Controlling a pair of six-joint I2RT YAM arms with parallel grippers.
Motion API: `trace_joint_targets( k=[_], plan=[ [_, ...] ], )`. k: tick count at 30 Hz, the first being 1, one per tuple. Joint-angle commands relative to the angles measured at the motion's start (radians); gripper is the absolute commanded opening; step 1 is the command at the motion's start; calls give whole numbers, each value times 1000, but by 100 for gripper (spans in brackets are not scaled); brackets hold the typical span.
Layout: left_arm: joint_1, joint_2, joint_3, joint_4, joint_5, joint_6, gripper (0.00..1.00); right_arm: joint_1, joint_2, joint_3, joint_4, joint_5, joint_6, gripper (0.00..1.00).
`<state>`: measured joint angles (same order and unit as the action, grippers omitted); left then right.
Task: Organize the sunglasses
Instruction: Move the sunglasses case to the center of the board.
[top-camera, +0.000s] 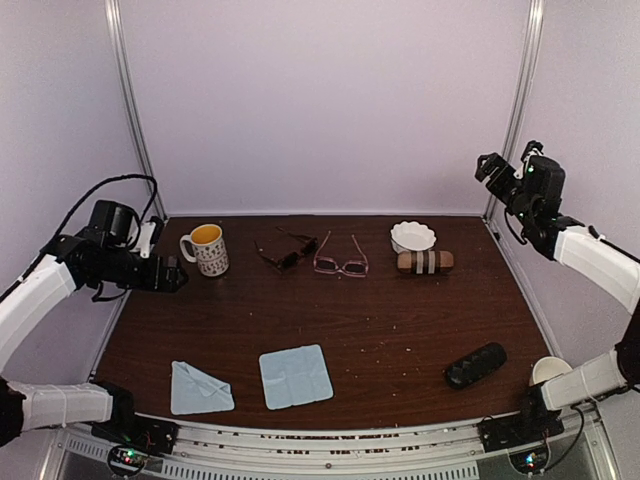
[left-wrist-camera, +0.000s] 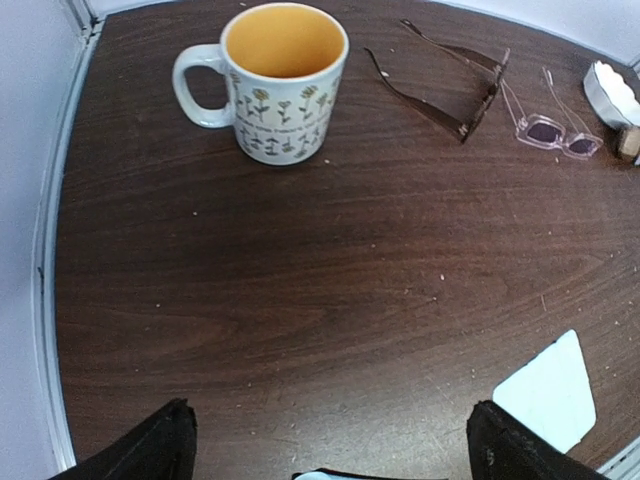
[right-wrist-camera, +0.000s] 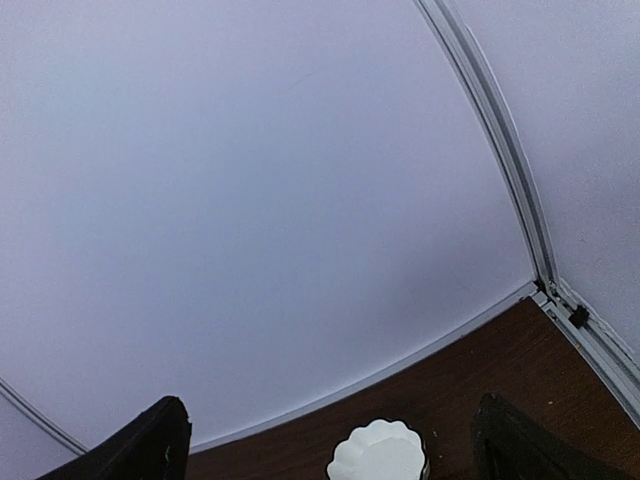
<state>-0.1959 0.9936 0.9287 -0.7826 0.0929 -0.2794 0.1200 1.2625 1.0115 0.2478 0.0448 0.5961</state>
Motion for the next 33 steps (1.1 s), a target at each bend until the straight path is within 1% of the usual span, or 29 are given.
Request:
trace_joint_targets(
  k=[1,6,9,13,18,22,26,30,33],
  plan=[
    [-86,65,29,63,-37,-38,98,-2,53,42,-76,-45,-72,100],
    [-178,190,130,91,-77,-69,98,0,107,63,-98,-89,-101,100],
    [-227,263,204,96,-99,-73,98,1,147,92,-141,-98,-122,100],
    [-275,352,278,125,-101,-76,98,4,208,153,-256,-82,-162,100],
    [-326,455,355,149,-104,-66,98,4,303,249,-431,6,-173,100],
    [-370,524,399,152,-114,-47,98,4,386,306,-535,61,-73,100],
    [-393,566,429,151,-119,-34,98,4,445,311,-561,53,45,100],
    [-409,565,420,151,-130,-27,98,4,474,243,-512,19,218,100],
    [-420,555,411,124,-153,-26,98,4,481,186,-457,-39,305,100]
  ],
)
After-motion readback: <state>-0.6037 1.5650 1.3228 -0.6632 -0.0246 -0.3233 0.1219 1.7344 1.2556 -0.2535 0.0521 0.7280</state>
